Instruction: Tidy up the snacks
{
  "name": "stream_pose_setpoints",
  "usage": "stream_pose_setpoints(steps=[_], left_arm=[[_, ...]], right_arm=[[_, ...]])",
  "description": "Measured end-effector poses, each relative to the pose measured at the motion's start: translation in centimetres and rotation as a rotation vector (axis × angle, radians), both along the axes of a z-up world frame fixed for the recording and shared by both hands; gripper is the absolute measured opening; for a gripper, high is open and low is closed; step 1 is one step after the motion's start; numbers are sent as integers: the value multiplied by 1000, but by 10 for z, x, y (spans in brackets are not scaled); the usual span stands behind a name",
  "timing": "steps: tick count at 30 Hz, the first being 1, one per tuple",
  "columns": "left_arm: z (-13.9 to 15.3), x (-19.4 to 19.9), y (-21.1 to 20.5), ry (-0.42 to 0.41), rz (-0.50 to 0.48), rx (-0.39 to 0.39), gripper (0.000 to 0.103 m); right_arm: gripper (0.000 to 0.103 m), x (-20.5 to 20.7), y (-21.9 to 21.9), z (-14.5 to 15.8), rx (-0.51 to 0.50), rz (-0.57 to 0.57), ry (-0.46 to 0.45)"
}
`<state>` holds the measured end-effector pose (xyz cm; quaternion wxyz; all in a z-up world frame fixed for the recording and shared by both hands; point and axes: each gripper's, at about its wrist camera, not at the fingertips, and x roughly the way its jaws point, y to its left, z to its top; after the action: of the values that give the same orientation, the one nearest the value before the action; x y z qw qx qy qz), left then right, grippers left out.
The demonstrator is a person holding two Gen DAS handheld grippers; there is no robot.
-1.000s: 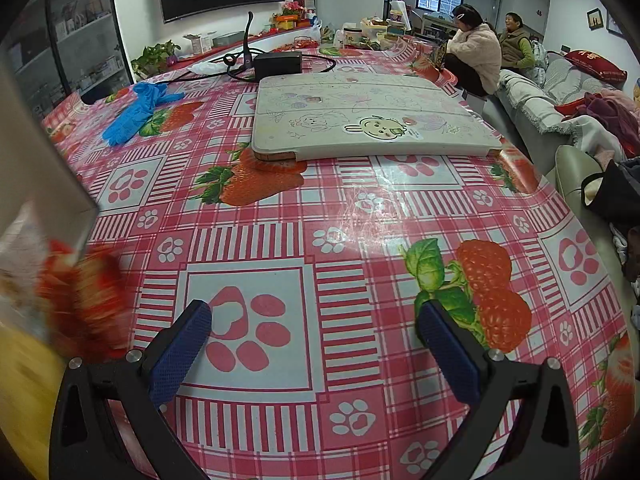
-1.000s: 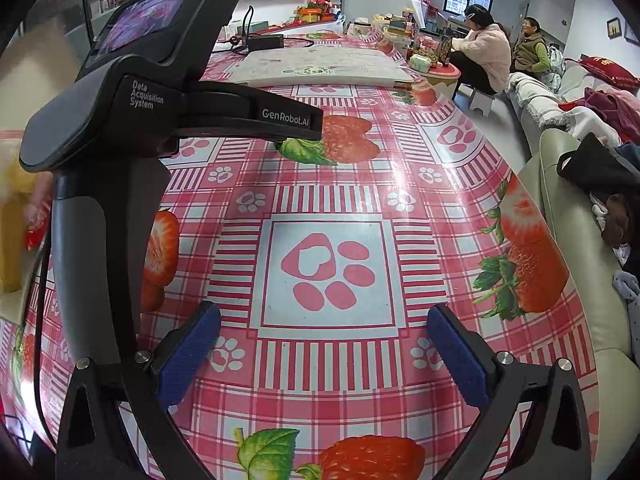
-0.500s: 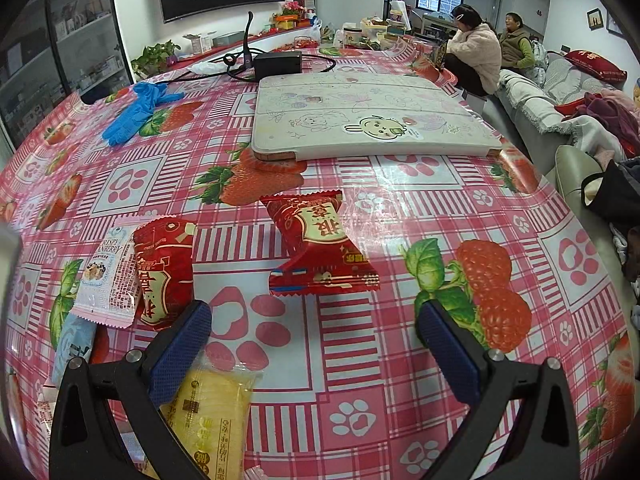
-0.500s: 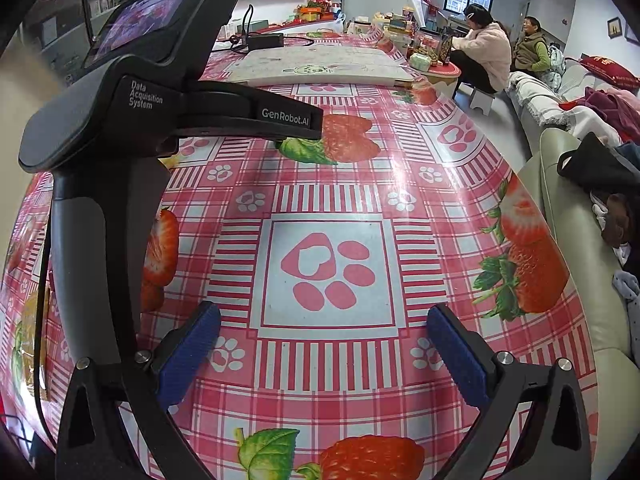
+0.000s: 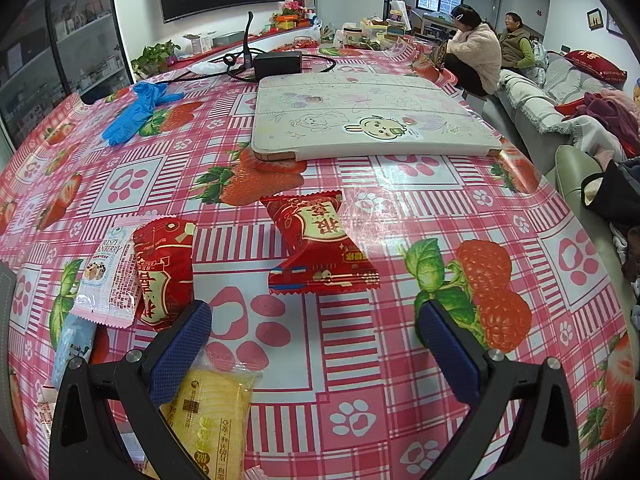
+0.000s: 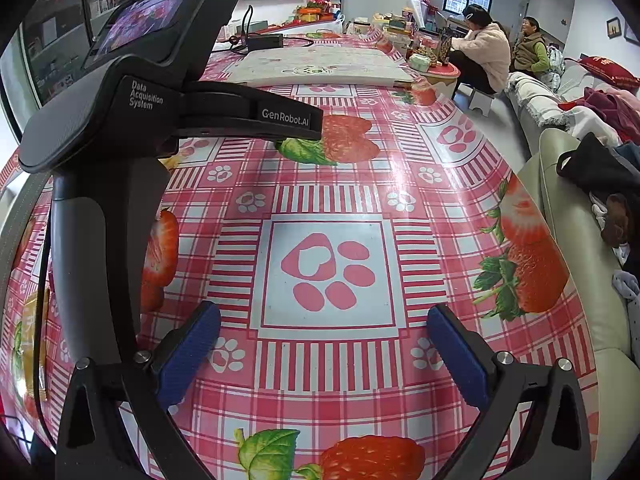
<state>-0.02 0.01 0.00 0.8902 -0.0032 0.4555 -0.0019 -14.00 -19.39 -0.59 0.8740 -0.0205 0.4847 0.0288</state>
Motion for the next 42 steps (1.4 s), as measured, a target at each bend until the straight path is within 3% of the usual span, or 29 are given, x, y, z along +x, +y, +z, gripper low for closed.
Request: stream_pose_setpoints(steps=[21, 27, 30, 34, 37, 40, 42], left_arm=[[0, 0, 0, 1, 0, 0, 103], [2, -3, -5, 93, -93, 16, 103], [21, -21, -3, 82, -139, -4, 103], [57, -56, 20, -15, -191, -26, 103], [71, -67, 49, -44, -193, -12, 103], [65, -59, 84, -16, -157, 33, 103], [51, -47, 111, 57, -117, 20, 103]], right_arm=[[103, 5, 3, 1, 0, -7, 29], [103, 6, 3, 0, 1, -9, 18], [103, 3, 2, 0, 2, -10, 8], [103, -2, 2, 1, 2, -11, 1], [103, -3, 3, 1, 1, -12, -1], [103, -5, 3, 2, 1, -11, -4], [103, -6, 3, 2, 1, -12, -9]])
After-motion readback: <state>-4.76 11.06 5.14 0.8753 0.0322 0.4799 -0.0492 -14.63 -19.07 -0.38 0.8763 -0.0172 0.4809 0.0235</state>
